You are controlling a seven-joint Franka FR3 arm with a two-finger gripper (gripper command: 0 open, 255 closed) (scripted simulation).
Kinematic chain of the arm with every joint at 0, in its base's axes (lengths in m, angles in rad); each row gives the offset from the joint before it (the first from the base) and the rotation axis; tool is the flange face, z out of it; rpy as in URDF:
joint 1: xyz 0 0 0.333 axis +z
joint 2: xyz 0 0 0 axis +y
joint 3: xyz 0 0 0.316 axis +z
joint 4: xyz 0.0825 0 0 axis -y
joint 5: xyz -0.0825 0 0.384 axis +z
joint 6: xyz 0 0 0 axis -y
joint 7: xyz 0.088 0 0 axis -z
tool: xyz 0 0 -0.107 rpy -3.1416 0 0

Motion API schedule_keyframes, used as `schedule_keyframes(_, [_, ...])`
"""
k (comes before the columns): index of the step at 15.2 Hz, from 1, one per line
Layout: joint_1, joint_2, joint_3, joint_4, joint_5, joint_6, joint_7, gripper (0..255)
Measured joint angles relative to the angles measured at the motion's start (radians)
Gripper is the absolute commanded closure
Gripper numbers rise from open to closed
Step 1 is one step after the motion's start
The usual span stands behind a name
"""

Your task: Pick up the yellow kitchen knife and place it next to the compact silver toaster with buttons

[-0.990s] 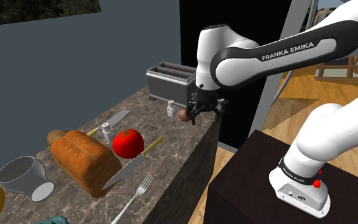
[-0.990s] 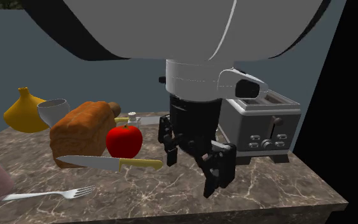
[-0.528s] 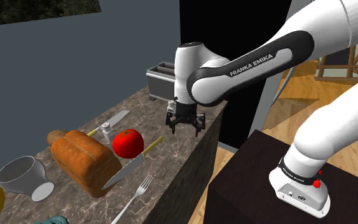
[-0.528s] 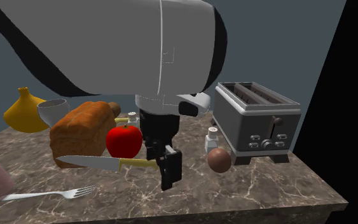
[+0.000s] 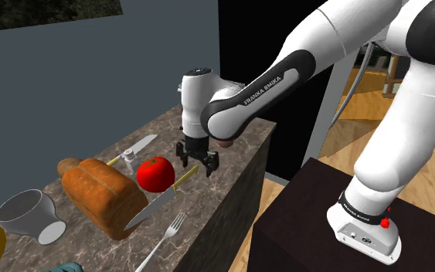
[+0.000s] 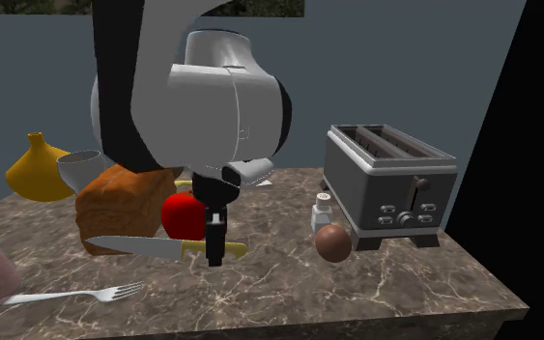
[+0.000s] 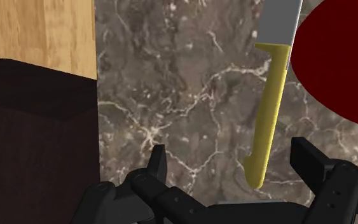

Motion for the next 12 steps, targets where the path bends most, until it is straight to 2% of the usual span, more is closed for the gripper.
schedule_keyframes(2, [0.032,0.113,-0.020,0.075,-0.110,0.019,0.151,0])
schedule_keyframes(4, [0.070,0.182,-0.048,0.122,-0.177,0.030,0.250,0])
schedule_keyframes(12, [0.115,0.266,-0.103,0.134,-0.267,0.104,0.328,0])
